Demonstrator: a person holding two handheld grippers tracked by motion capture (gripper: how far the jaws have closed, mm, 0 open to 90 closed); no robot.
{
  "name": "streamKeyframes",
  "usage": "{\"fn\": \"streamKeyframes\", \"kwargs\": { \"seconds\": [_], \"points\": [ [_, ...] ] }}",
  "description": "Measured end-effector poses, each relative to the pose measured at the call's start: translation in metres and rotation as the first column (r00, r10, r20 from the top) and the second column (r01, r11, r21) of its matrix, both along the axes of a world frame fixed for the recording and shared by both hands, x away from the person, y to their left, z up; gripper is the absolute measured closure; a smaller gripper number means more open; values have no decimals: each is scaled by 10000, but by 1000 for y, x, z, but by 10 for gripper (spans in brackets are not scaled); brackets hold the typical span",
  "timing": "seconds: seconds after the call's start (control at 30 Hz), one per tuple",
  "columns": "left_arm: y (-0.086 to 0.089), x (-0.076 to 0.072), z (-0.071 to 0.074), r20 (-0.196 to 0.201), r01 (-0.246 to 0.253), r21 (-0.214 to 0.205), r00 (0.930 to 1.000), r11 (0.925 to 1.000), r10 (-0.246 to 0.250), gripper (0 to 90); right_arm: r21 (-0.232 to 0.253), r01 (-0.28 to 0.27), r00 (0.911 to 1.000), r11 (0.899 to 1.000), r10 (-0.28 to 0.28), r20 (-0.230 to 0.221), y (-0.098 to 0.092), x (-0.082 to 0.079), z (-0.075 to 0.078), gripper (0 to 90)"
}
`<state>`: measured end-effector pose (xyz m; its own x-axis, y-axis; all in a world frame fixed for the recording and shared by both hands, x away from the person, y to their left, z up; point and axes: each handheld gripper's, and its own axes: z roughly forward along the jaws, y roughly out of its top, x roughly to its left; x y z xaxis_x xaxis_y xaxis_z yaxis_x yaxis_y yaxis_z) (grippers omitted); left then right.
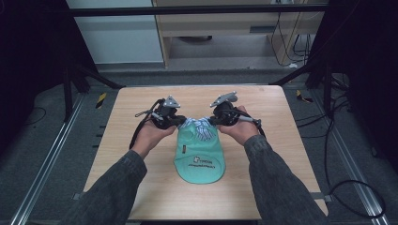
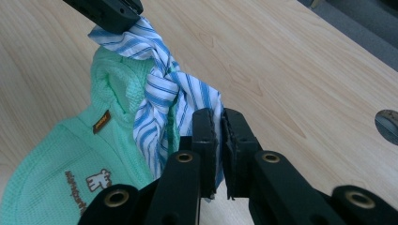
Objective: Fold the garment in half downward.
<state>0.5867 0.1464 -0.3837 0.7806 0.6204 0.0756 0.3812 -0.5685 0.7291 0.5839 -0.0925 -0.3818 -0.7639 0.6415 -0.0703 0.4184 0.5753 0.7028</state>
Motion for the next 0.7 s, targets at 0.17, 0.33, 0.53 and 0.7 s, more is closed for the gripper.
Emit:
{"fn": "streamKeyframes", "kwargs": {
  "seconds": [0.17,0.33,0.53,0.7],
  "points": [
    [0,6,5,85,-17,112,10000,9999,16,865,-60,52,10000,10000,-52,27,2,5,3,844],
    [3,10,5,46,-99,73,9999,9999,98,864,-82,68,10000,9999,-68,11,5,7,2,843],
    [5,11,15,281,-189,48,9994,9998,188,864,13,94,9996,10000,-95,276,7,9,12,843],
    [5,14,19,355,-221,84,9991,9997,217,864,6,201,9992,9998,-201,335,8,11,14,843]
  ]
}}
